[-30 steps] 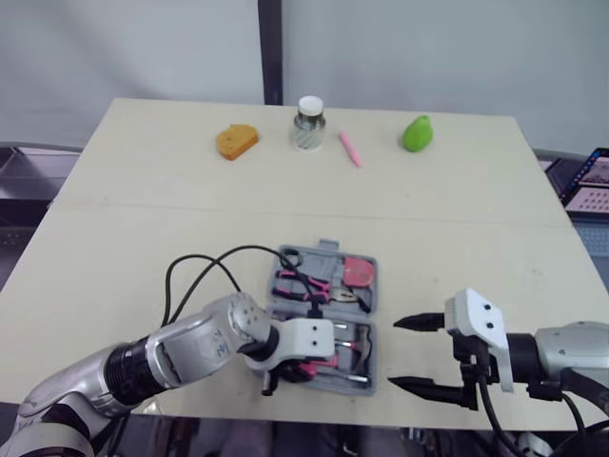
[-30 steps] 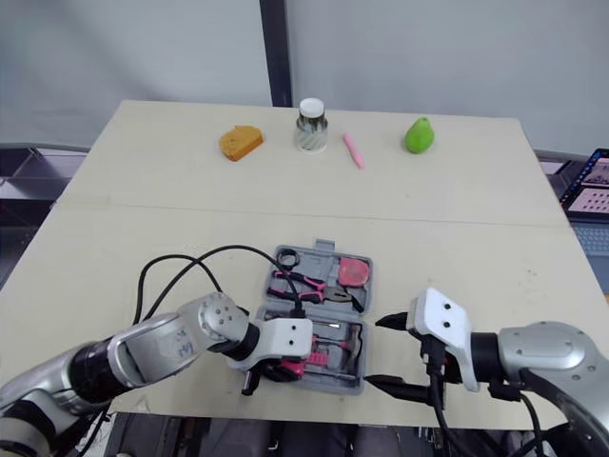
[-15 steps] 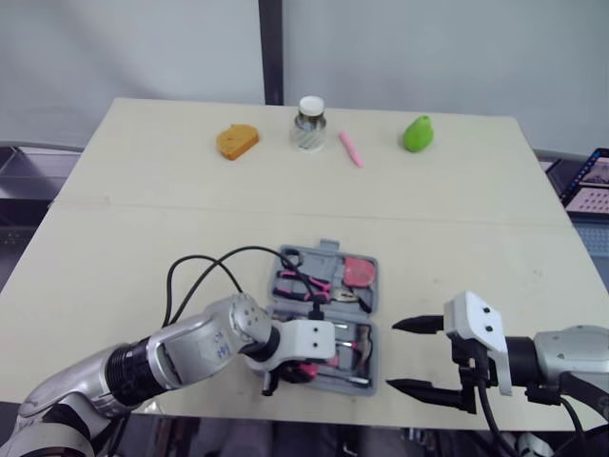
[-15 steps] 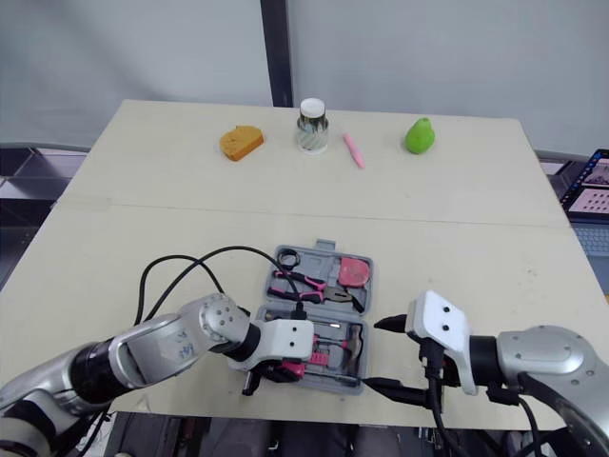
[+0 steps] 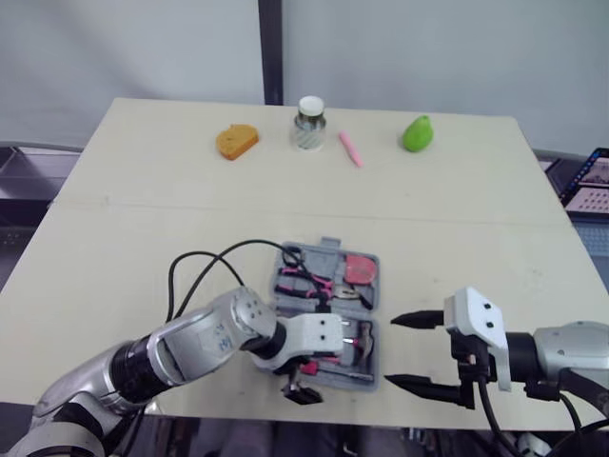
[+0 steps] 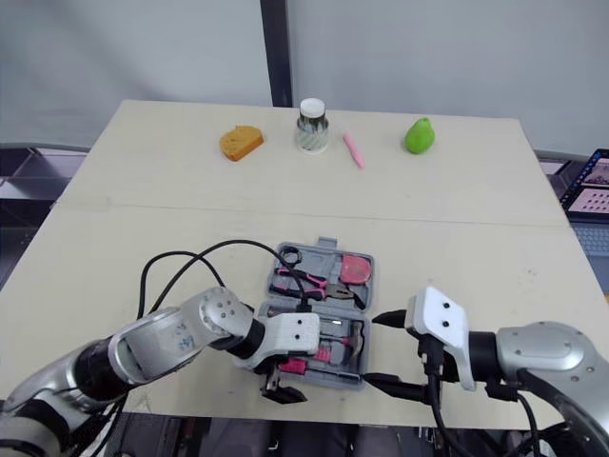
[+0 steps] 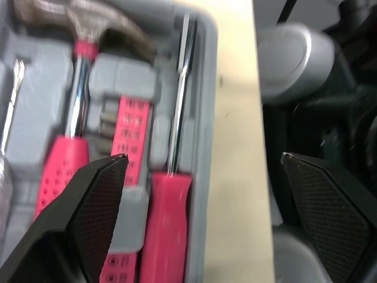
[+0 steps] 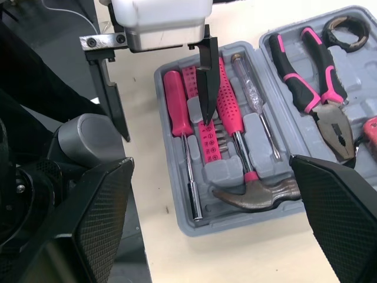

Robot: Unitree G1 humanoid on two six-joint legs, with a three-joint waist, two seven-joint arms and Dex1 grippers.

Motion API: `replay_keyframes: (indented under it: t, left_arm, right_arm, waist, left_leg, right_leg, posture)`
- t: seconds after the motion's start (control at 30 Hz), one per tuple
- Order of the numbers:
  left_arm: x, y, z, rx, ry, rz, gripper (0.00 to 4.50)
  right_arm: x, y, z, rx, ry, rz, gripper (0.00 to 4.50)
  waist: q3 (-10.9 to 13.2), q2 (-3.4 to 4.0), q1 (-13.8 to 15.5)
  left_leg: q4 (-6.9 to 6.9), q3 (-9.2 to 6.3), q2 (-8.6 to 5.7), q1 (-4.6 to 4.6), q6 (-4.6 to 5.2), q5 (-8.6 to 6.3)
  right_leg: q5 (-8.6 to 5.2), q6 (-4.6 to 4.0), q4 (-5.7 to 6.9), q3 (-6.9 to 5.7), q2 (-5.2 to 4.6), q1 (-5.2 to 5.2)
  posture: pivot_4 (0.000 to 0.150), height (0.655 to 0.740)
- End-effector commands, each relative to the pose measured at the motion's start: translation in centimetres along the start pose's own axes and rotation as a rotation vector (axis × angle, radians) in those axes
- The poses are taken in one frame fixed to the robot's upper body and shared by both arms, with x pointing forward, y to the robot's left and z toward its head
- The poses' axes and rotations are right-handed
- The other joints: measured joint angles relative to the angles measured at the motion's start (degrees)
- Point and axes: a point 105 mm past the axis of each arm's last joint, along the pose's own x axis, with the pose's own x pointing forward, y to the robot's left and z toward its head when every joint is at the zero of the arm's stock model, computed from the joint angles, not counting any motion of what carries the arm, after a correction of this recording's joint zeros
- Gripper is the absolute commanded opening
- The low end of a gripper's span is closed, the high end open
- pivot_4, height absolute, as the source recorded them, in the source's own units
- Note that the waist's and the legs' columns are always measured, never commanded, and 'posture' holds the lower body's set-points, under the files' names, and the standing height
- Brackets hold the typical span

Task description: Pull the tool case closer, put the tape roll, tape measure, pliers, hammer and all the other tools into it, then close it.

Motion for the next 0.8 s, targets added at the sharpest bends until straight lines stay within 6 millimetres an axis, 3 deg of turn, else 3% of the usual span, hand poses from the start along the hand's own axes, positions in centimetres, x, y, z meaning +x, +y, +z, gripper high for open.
replay_keyframes:
  t: [0.03,0.17,0.27,0.5,0.53,0.8]
  left_arm:
    - [-0.8,0.1,1.4,-0.011,-0.101,0.026,4.46]
    - [-1.5,0.9,1.5,0.047,-0.242,0.071,4.46]
    - [-2.1,1.2,0.9,0.086,-0.325,0.093,3.69]
    - [-2.7,0.4,-0.5,0.110,-0.489,0.037,0.26]
    - [-2.7,0.4,-0.8,0.111,-0.496,0.032,0.10]
    - [-2.2,0.3,-3.7,0.078,-0.471,0.002,0.10]
  right_arm:
    - [0.0,-0.2,0.7,-0.018,-0.032,-0.005,4.50]
    - [-0.1,-0.8,0.8,-0.021,-0.038,-0.017,4.50]
    - [-0.1,-1.1,0.8,-0.021,-0.041,-0.023,4.50]
    - [-0.2,-1.3,1.0,-0.029,-0.039,-0.035,4.50]
    - [-0.2,-1.3,1.0,-0.029,-0.039,-0.035,4.50]
    - [-0.3,-1.0,0.9,-0.027,-0.033,-0.038,4.50]
  waist:
    - [0.0,0.00,-0.1]
    - [0.0,0.01,-0.3]
    - [0.0,0.03,-0.4]
    - [0.0,0.04,-0.1]
    - [0.0,0.05,-0.2]
    - [0.0,0.06,-0.1]
  left_leg:
    - [-0.01,0.00,0.00,0.00,0.00,0.00]
    - [-0.03,0.00,0.01,0.02,0.00,0.00]
    - [-0.03,0.00,0.01,0.02,0.00,0.00]
    - [-0.01,0.01,0.01,0.02,-0.04,-0.04]
    - [-0.01,0.01,0.01,0.02,-0.04,-0.04]
    - [-0.01,0.01,0.01,0.02,-0.04,-0.04]
  right_leg:
    - [0.00,0.00,0.00,0.00,0.00,0.00]
    - [0.00,0.00,0.00,-0.01,0.00,-0.01]
    - [0.00,0.00,0.00,-0.01,0.00,-0.01]
    - [0.00,0.00,-0.01,-0.01,0.00,0.00]
    - [0.00,0.00,-0.02,-0.01,0.00,0.00]
    - [0.00,0.00,0.00,-0.02,0.01,-0.01]
  posture:
    - [0.150,0.7400]
    - [0.150,0.7400]
    - [0.150,0.7400]
    - [0.150,0.7400]
    - [0.150,0.7400]
    - [0.150,0.7400]
